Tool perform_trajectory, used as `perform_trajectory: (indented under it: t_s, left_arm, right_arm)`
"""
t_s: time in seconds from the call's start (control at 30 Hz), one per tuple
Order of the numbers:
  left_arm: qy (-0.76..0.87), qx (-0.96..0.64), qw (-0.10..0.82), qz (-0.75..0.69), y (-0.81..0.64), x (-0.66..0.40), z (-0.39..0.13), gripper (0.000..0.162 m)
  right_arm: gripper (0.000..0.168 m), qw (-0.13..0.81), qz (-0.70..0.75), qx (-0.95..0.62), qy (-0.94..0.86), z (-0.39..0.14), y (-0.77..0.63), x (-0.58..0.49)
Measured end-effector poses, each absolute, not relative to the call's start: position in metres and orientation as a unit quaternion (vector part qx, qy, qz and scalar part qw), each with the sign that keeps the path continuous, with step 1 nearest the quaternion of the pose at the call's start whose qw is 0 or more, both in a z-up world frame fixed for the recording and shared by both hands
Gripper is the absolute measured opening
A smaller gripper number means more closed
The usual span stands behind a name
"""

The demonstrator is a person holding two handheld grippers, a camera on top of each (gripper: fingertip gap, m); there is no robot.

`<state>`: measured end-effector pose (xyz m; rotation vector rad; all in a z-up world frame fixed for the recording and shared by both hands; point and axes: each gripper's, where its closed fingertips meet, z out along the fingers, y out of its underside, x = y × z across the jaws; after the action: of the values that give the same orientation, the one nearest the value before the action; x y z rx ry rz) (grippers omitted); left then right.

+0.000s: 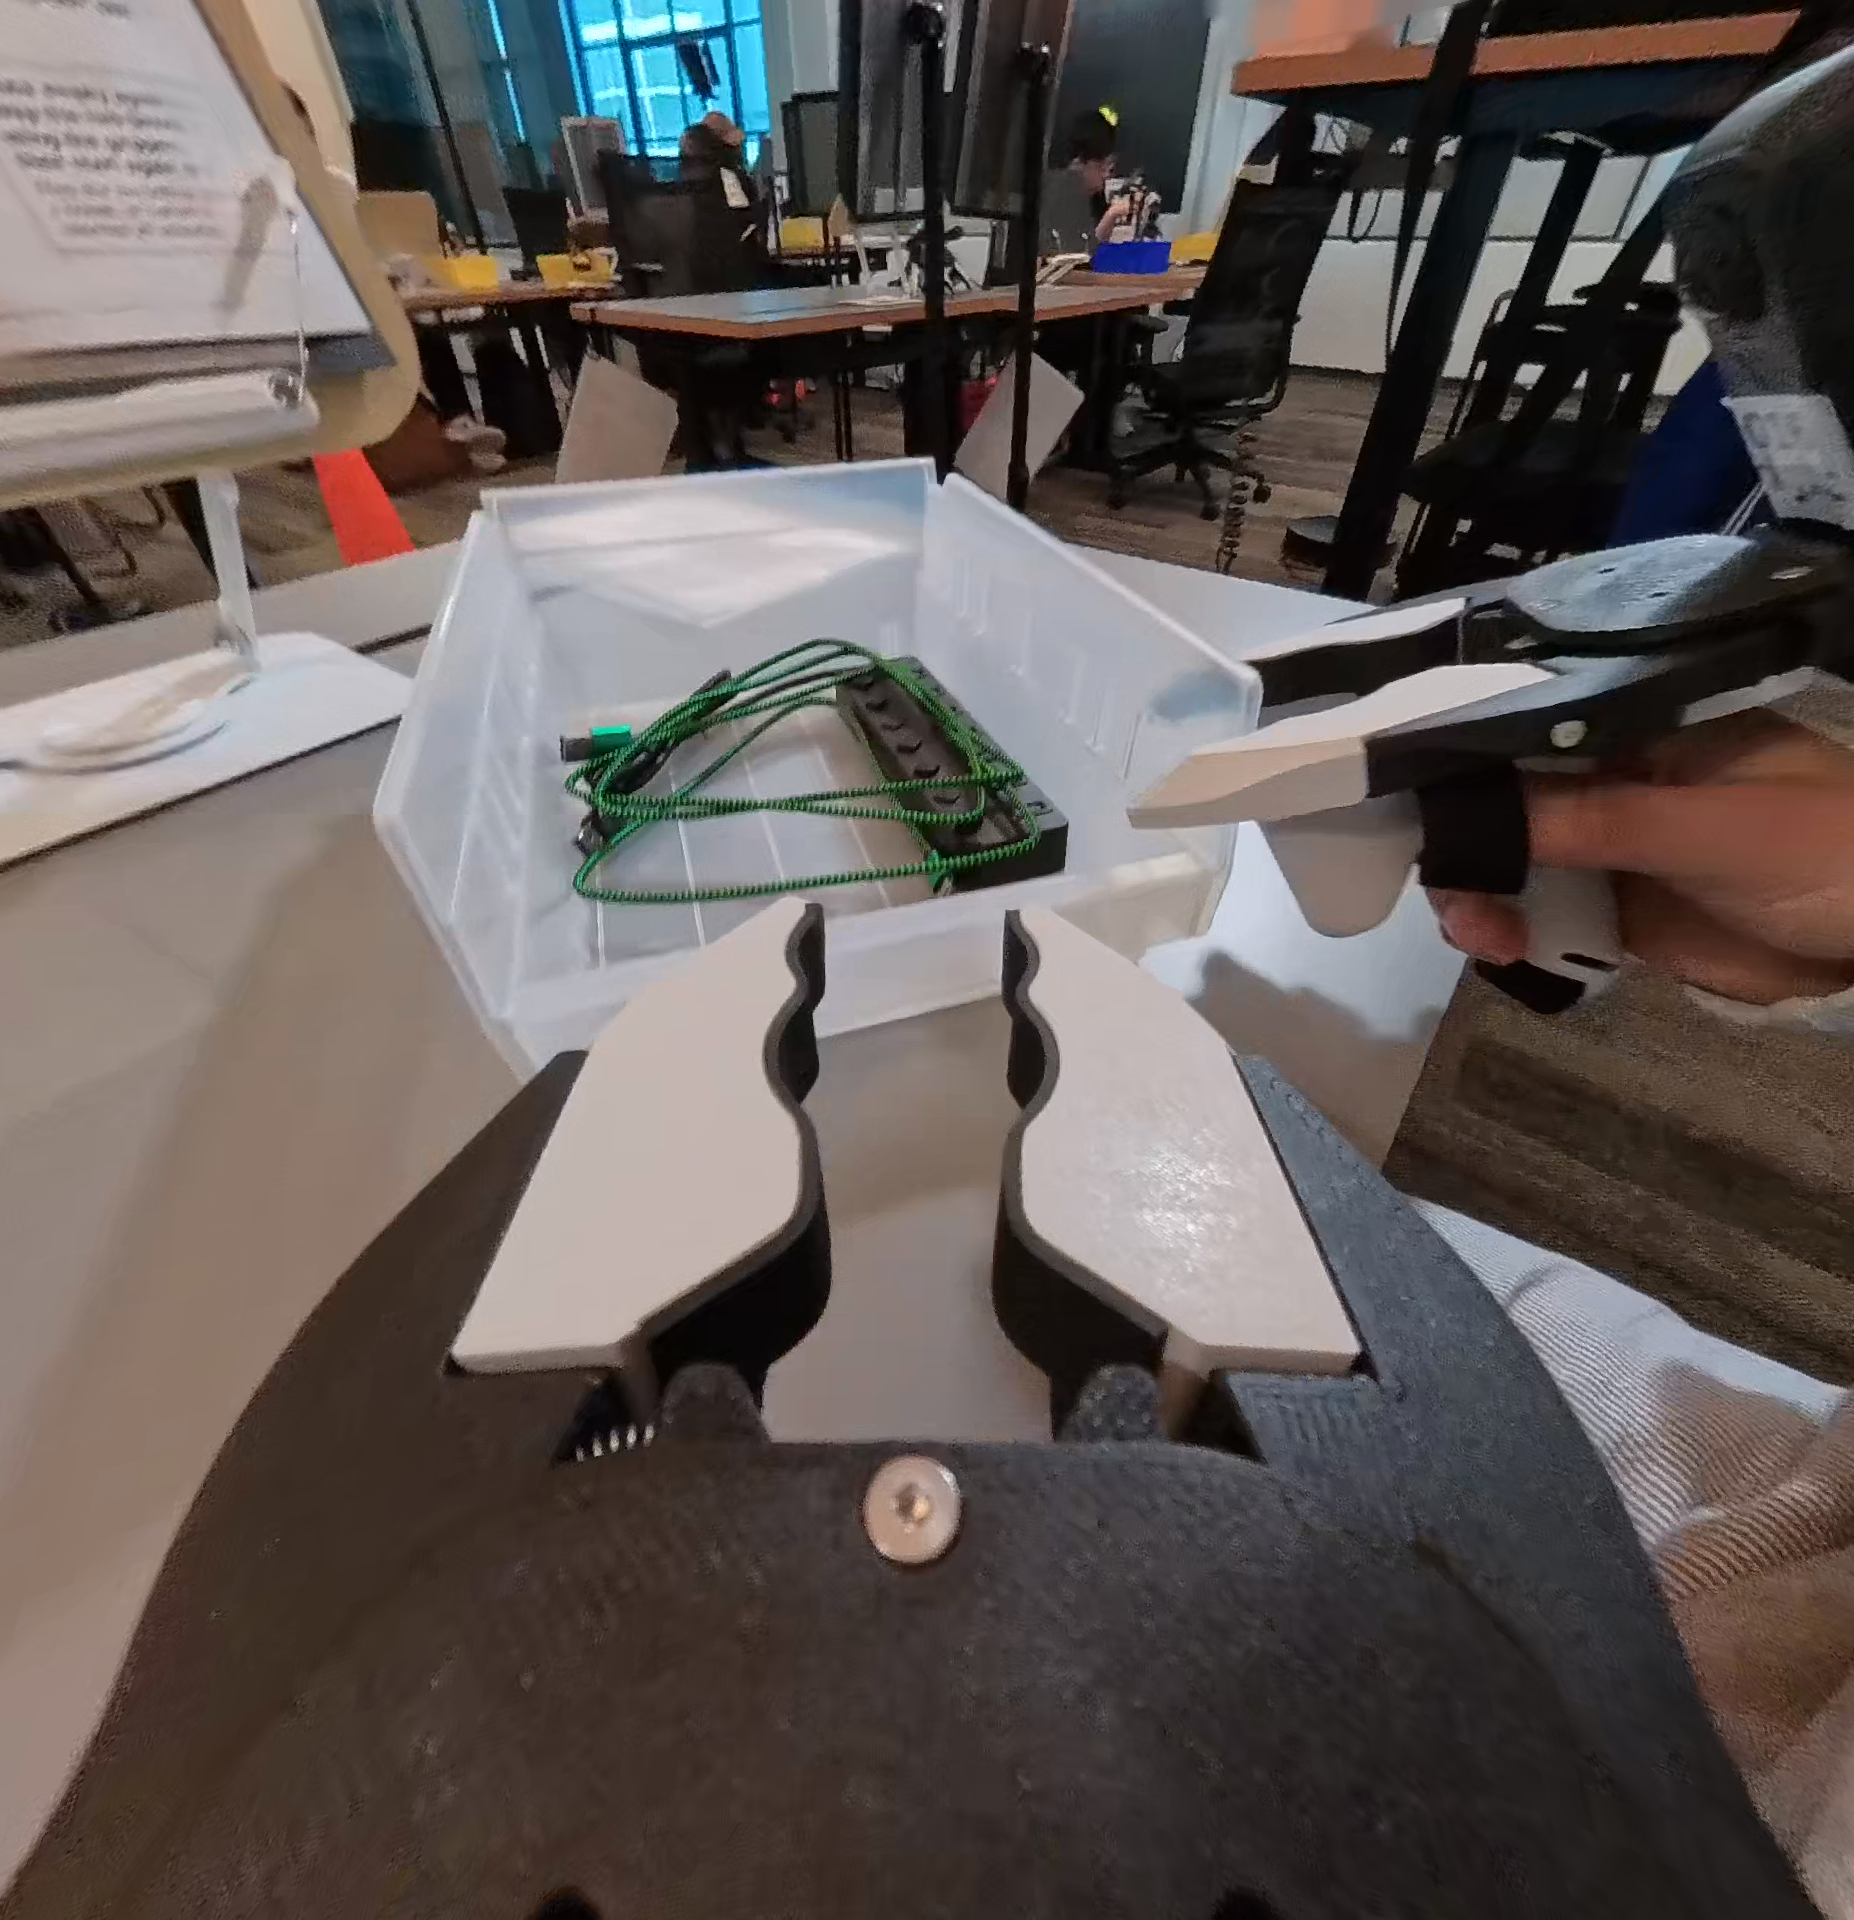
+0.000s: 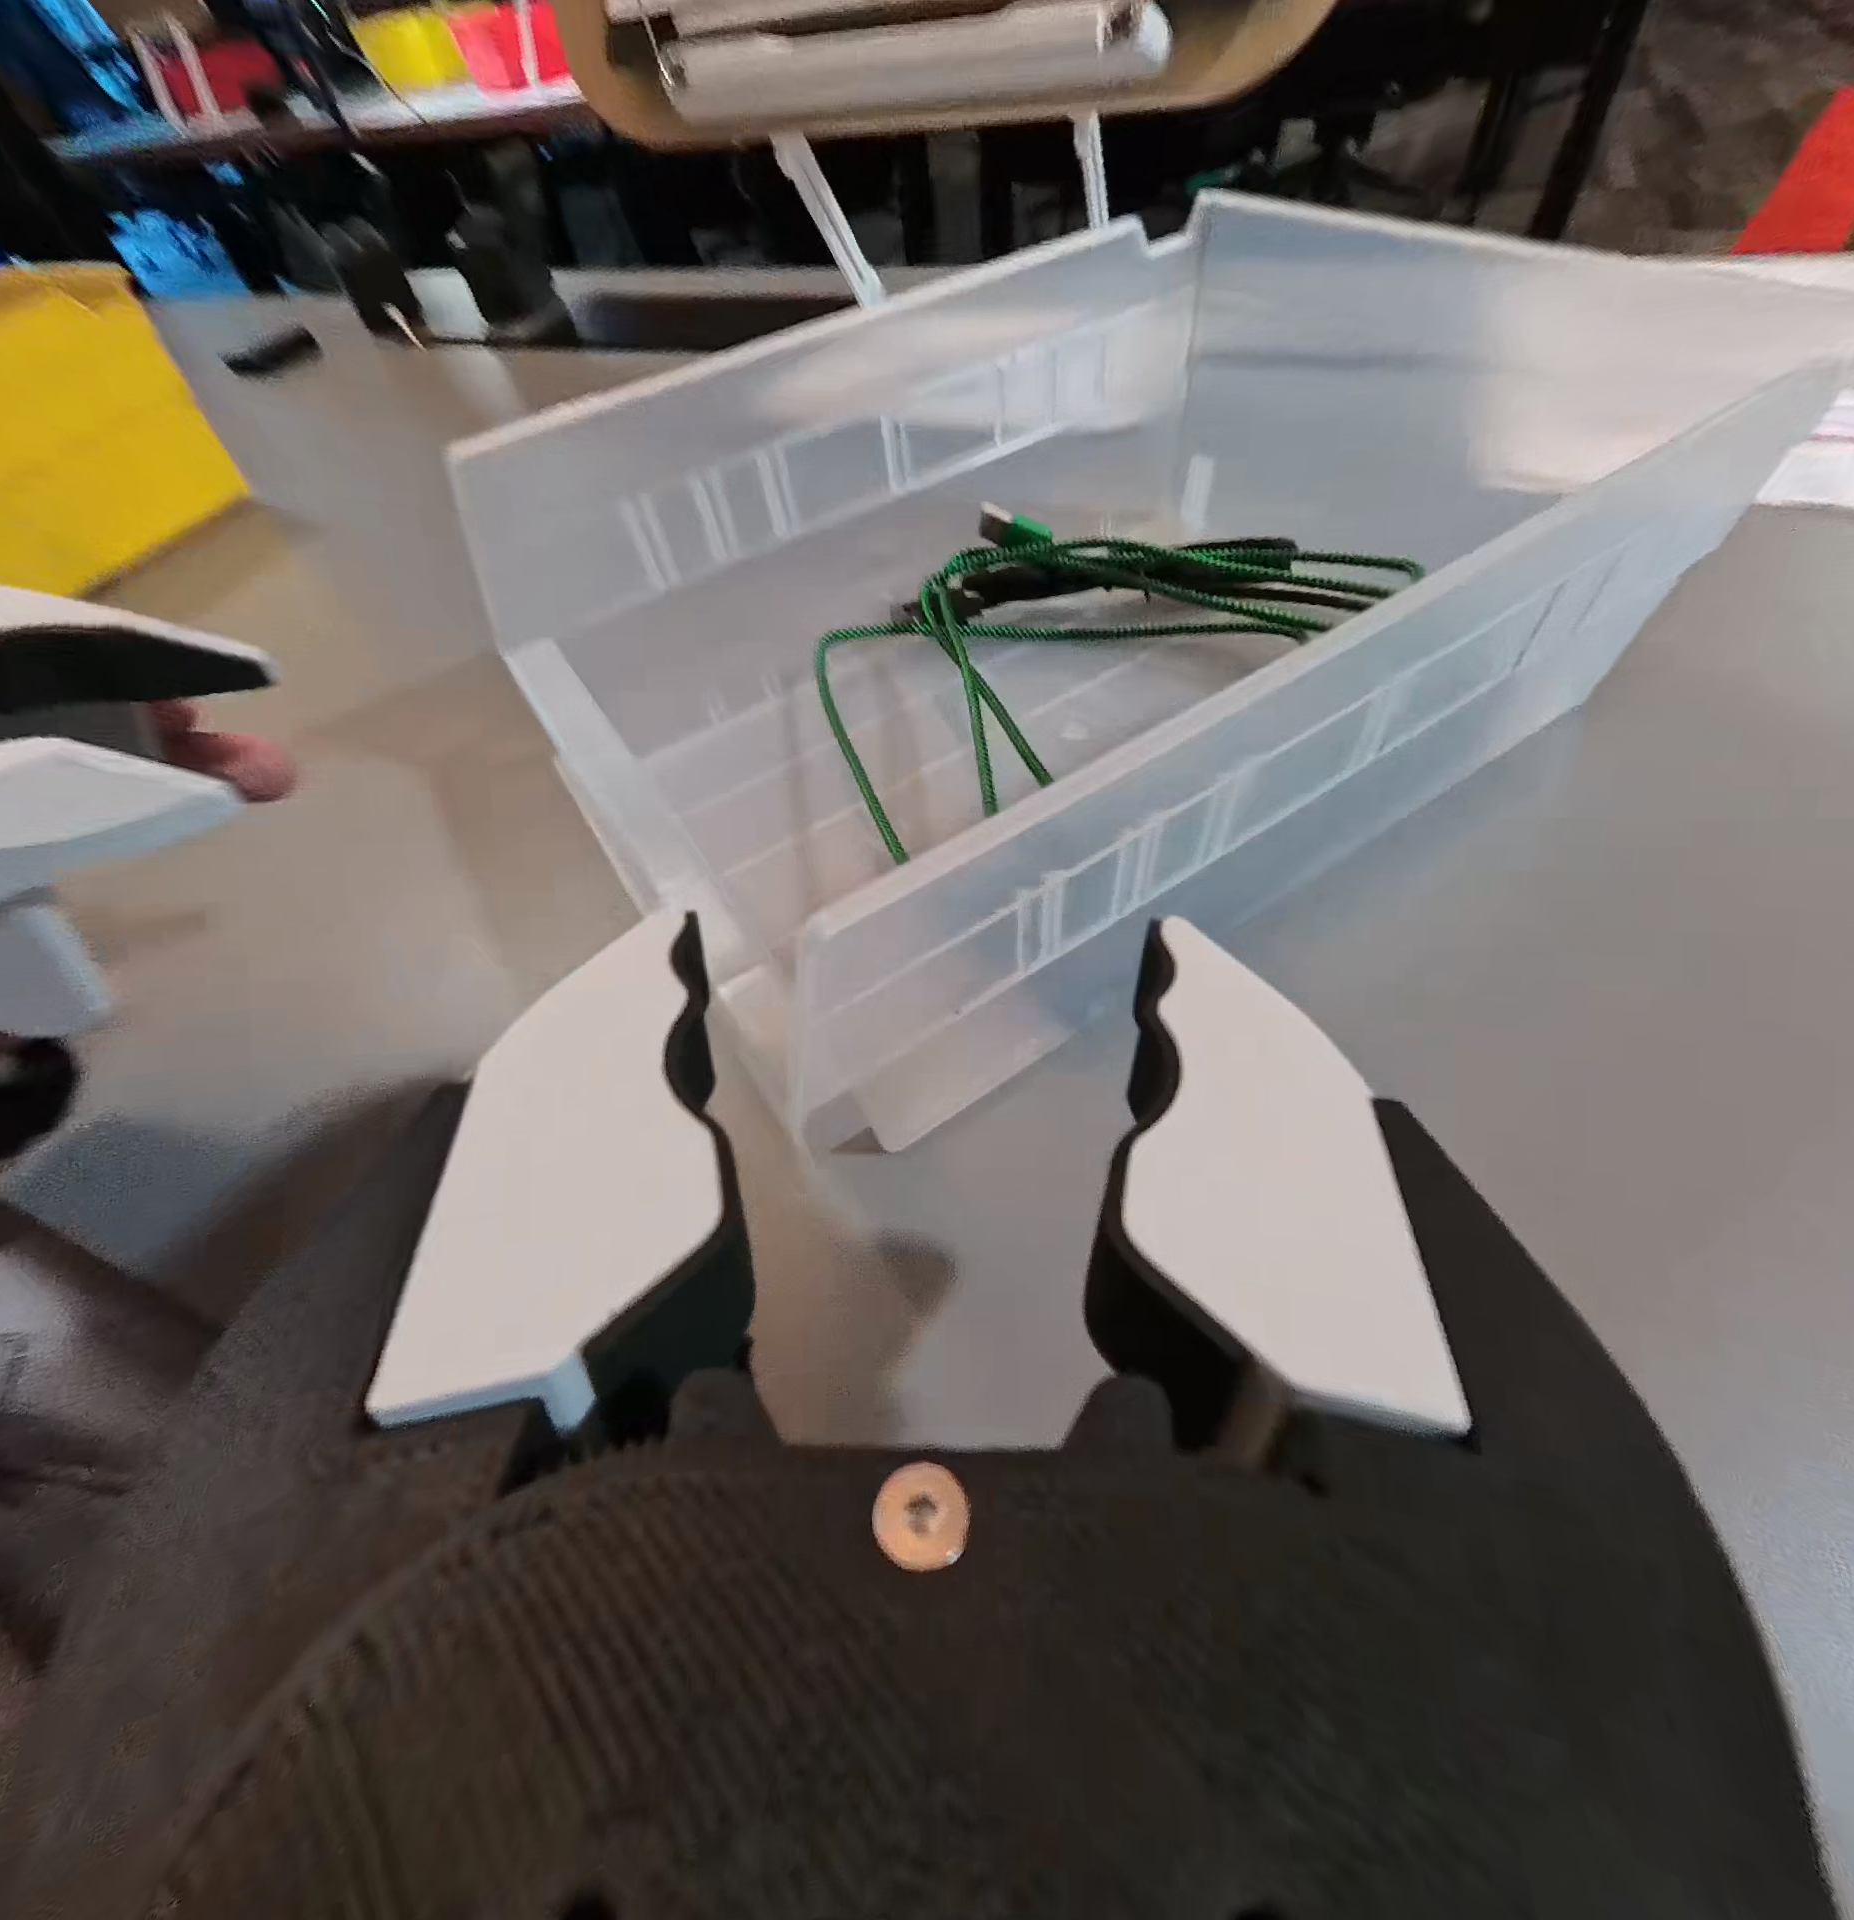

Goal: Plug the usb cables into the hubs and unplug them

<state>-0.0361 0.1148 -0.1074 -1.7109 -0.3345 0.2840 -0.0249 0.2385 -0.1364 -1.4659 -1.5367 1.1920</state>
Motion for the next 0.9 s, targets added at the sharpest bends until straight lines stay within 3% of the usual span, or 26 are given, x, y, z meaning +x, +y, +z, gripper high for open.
perform_trajectory:
  t_s: [0.07,0.2,0.33,0.43,0.67,0.9]
  left_arm:
    - [-0.163,-0.744,0.639,0.103,0.108,-0.036,-0.112,0.033]
    - [-0.196,-0.735,0.646,0.064,0.105,-0.038,-0.116,0.033]
    - [-0.2,-0.723,0.658,0.069,0.095,-0.046,-0.108,0.033]
    - [-0.212,-0.711,0.667,0.069,0.087,-0.051,-0.103,0.033]
    - [-0.243,-0.705,0.665,0.048,0.082,-0.058,-0.11,0.032]
    - [-0.233,-0.714,0.658,0.06,0.084,-0.058,-0.115,0.031]
  right_arm:
    - [0.064,0.344,0.444,-0.573,-0.597,-0.143,0.243,-0.031]
    - [0.054,0.319,0.468,-0.581,-0.584,-0.141,0.256,-0.037]
    - [0.029,0.361,0.441,-0.603,-0.559,-0.139,0.3,-0.04]
    - [0.019,0.376,0.429,-0.615,-0.545,-0.138,0.333,-0.043]
    - [0.005,0.413,0.401,-0.618,-0.536,-0.137,0.395,-0.053]
    - [0.003,0.409,0.401,-0.626,-0.529,-0.138,0.423,-0.047]
